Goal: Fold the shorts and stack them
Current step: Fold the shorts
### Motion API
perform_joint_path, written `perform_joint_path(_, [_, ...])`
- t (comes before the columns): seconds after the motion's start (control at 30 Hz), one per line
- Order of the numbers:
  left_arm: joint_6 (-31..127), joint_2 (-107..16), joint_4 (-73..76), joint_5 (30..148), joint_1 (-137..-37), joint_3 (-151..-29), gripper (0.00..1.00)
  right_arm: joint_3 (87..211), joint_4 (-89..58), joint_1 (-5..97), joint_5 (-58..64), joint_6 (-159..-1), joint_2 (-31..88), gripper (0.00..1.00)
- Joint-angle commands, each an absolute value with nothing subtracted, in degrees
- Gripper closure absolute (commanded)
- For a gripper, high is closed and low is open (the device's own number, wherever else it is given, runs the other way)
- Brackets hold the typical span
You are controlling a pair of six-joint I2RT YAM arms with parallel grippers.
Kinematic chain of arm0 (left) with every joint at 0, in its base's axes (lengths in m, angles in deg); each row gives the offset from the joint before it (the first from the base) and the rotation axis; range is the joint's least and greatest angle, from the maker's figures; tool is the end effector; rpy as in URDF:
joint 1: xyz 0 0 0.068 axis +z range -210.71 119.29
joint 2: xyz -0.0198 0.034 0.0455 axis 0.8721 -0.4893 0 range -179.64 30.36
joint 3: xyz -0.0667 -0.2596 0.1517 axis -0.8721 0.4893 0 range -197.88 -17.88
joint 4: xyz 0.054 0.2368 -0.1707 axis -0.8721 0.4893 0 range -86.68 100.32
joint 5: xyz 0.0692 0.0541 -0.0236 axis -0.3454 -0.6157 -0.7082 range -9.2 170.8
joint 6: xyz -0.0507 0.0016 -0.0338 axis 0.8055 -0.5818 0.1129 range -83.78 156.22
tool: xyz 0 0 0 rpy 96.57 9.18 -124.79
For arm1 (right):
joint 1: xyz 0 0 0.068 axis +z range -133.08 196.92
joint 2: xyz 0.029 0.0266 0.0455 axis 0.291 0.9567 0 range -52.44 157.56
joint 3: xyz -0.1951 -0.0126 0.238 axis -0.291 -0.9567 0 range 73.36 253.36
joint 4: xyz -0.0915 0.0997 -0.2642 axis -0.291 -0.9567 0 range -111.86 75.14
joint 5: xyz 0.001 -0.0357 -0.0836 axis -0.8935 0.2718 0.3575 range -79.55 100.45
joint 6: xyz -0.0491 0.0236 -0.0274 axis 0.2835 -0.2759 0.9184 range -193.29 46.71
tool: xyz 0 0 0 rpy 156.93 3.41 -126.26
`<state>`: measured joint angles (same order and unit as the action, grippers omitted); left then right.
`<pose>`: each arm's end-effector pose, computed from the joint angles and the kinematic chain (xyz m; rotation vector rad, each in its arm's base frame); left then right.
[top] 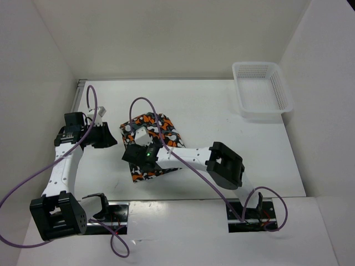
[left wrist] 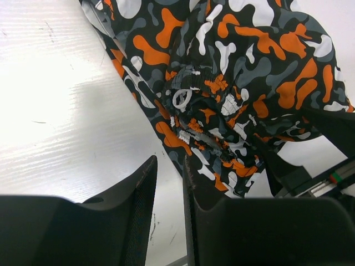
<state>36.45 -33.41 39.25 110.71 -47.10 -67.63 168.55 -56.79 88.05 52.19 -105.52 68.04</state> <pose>0.2474 0.0364 0.2857 -0.0557 2.3537 -0.5223 0.1889 0.4587 0.2062 -0.6073 2.2566 -0.1825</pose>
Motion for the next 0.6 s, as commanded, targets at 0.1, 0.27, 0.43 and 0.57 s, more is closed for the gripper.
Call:
perform_joint_path(0.1, [36.2,-32.5,38.3,112.2,-46.7,-67.5,0.67,168.8,-56.3,89.8,56.9,-105.2,68.8,0.23])
perform_joint_path(0.27, [36.2,-32.5,38.3,112.2,-46.7,-67.0,0.67,169.4,-56.3,90.8,57.5,-104.7,69.4,0.24])
perform_joint_path(0.43, [36.2,-32.5,38.3,112.2,-46.7,-67.0,0.67,169.9,-56.3,91.4,59.1,-104.7,71.0,0.29])
perform_joint_path(0.57, [36.2,-32.5,38.3,112.2,-46.7,-67.0,0.67,171.3,-56.9,91.4,59.9,-105.2,71.0,0.27])
